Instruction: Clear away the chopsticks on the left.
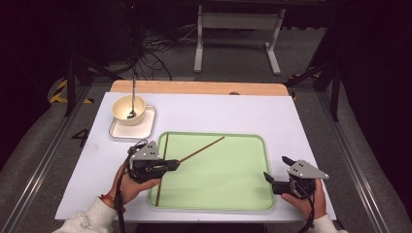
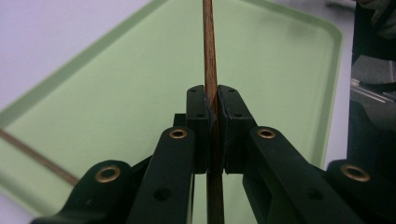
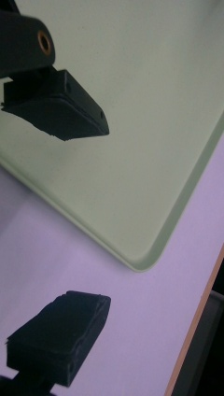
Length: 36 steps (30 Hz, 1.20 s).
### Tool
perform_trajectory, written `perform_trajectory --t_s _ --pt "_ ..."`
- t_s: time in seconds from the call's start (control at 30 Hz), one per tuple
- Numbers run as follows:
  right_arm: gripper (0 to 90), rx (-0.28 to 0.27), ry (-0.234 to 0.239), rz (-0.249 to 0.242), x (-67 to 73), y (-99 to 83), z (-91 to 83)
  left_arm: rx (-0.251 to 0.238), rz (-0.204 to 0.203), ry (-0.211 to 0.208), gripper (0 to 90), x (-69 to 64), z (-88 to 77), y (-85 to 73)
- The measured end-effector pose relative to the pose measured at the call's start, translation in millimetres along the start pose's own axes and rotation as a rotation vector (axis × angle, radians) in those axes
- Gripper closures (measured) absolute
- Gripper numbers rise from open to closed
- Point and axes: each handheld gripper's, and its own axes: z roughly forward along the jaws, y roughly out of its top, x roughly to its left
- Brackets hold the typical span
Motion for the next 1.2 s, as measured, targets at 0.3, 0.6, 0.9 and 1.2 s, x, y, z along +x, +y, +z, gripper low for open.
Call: perform_trajectory --t_s 0.3,0.6,0.9,1.2 --pt "15.7 0.002 0.002 -0.008 1.7 0.7 0.8 0.053 0.011 -0.042 84.7 -8.0 17.0 -5.3" --pt "15.7 0.005 0.002 -0.007 1.2 -0.1 1.3 0.089 0.004 -0.085 84.6 -20.6 29.3 -10.3" --pt "15.6 -0.005 -0.011 0.002 -1.7 0.4 -1.4 0.146 -0.019 -0.127 84.6 -34.5 46.3 -15.5" --pt "15.6 0.003 -0.009 0.0 -1.6 -0.6 -0.3 0.186 -0.011 -0.118 84.5 -38.6 52.8 -23.2"
